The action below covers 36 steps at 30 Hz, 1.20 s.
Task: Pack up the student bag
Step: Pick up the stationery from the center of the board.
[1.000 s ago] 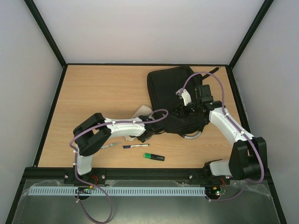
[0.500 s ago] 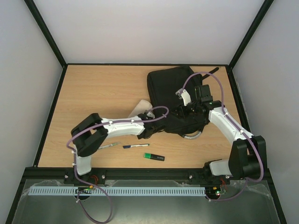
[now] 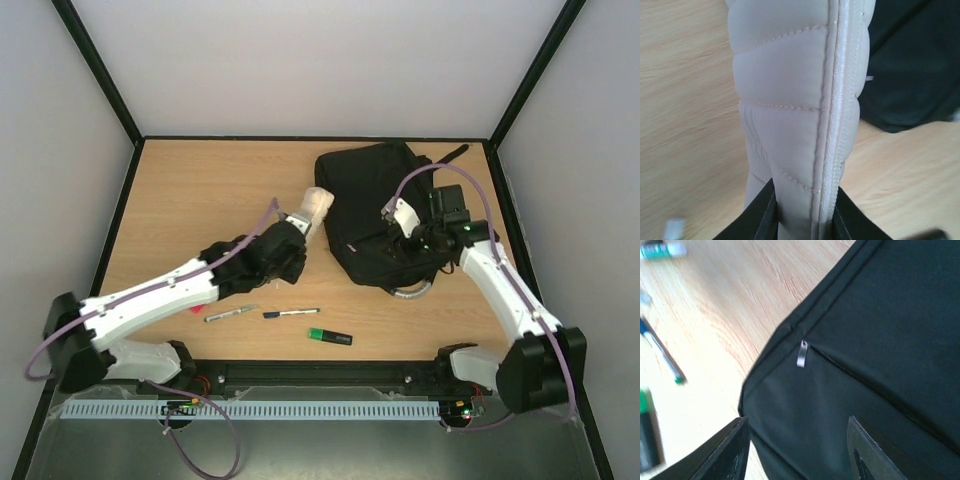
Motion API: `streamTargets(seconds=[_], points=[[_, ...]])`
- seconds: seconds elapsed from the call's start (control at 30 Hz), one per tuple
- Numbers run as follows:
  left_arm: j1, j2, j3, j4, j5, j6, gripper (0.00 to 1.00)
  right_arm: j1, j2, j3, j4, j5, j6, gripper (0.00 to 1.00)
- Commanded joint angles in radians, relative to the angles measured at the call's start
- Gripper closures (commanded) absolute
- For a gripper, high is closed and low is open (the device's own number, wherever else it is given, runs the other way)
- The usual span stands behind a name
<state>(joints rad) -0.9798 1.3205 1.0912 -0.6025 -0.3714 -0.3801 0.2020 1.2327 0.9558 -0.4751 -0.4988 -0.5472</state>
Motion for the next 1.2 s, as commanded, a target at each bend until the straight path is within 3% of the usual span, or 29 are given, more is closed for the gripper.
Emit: streamTargets(seconds=[0.0,0.17,0.3,0.53,0.73,1.17], points=[[0.022,-0.140,-0.128,0.241,0.307,-0.014,0.90,-0.006,-0.126,-0.043,-0.233,0.155,-0.316,0.44],[0.027,-0.241,-0.262,0.422,0.451,-0.100,0.93,-0.006,-0.163,-0.105,-0.272,0.367,-0.546,0.43],[0.027,-0.263,-0.328,0.505,0.526,-0.151,0.96,-0.001,-0.166,-0.160,-0.237,0.452,-0.654,0.43],[0.027,-0.300,-0.381,0.507,0.522,-0.189,0.98,0.072,-0.152,-0.286,-0.047,0.622,-0.676,0.42],[0.025,-0.296,-0.394,0.512,0.554,-0.212,0.98,0.083,-0.063,-0.270,0.038,0.636,-0.637,0.44],[0.015,-0.301,-0.426,0.537,0.575,-0.229,0.98,0.084,0.041,-0.146,-0.046,0.560,-0.641,0.46]])
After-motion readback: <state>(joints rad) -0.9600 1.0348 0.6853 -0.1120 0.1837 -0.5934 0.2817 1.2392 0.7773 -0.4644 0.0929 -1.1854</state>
